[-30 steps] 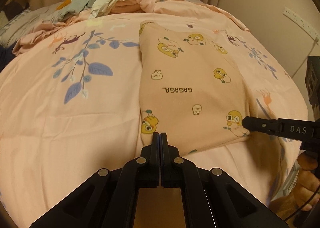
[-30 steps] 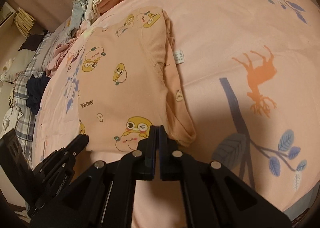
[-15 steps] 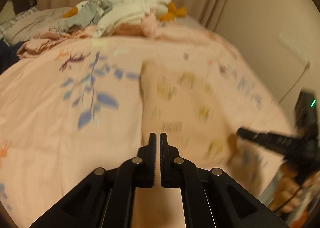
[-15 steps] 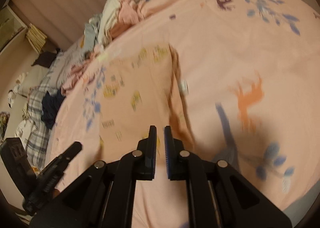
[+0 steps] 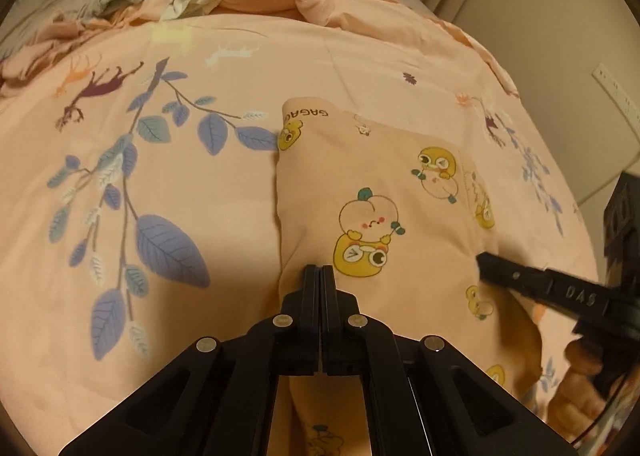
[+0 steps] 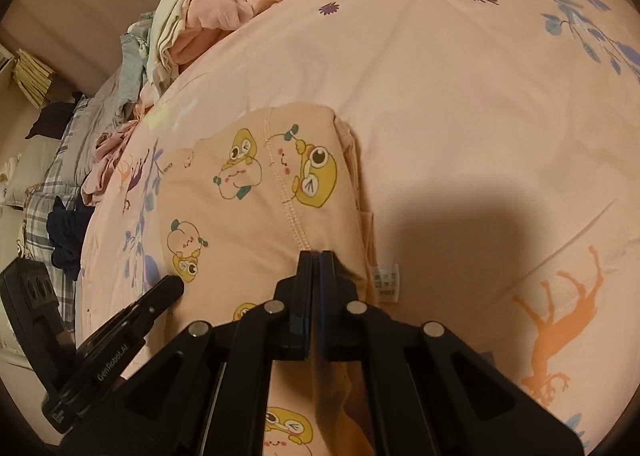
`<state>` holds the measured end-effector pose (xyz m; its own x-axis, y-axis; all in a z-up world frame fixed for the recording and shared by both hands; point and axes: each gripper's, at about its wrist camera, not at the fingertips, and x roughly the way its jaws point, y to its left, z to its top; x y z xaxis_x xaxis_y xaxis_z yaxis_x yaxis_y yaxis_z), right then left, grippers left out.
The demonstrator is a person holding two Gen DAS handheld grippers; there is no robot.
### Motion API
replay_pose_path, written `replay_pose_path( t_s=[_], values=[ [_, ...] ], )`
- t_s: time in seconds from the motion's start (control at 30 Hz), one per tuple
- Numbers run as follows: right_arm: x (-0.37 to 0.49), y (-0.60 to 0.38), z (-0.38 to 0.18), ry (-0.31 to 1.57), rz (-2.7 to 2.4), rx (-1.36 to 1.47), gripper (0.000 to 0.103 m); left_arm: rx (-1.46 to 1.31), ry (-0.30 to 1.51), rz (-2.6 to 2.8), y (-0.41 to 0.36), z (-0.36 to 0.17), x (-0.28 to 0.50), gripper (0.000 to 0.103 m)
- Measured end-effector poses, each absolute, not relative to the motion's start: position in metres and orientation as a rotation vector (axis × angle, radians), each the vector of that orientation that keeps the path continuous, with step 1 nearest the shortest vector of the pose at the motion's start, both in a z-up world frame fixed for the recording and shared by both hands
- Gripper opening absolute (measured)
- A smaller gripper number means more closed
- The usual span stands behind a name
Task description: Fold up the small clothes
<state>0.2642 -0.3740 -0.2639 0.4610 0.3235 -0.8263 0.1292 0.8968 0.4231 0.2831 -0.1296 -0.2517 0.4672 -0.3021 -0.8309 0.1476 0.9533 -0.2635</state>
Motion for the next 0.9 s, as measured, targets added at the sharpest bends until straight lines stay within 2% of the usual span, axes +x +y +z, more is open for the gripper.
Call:
replay_pose_path(
  t_s=[0.2,0.3,0.4,0.43,0.47,0.67,0.73,0.8,0.9],
  values=[
    [0.258,-0.382,-0.265,1.089,0.148,0.460,0.001,-0.045,1.020,-0.162,-0.129,-0.252,0.269,0.000],
    [0.256,-0.392,-0.267,1.100,0.151,0.522,0.002,-0.059,1.089,-0.146,-0.117,-0.265,0.264,0.000],
    [0.250,-0.400,-0.266,1.099,0.157,0.559,0.005,-0.096,1.074,-0.160,-0.104,-0.261,0.253,0.000],
    [0.245,-0.404,-0.264,1.097,0.133,0.558,0.010,-0.111,1.070,-0.165,-0.102,-0.257,0.251,0.000],
    [0.242,-0.407,-0.263,1.097,0.106,0.548,0.019,-0.125,1.059,-0.171,-0.099,-0.252,0.247,0.000],
    [0.226,-0.427,-0.259,1.040,0.184,0.645,0.021,-0.146,0.977,-0.274,-0.102,-0.217,0.227,0.000],
    [0.222,-0.430,-0.257,1.032,0.192,0.658,0.032,-0.106,0.957,-0.265,-0.108,-0.213,0.225,0.000],
    [0.219,-0.432,-0.256,1.037,0.185,0.655,0.058,-0.060,0.962,-0.241,-0.111,-0.214,0.226,0.000],
    [0.217,-0.434,-0.256,1.027,0.225,0.682,0.060,-0.142,1.048,-0.332,-0.108,-0.224,0.238,0.000]
  ],
)
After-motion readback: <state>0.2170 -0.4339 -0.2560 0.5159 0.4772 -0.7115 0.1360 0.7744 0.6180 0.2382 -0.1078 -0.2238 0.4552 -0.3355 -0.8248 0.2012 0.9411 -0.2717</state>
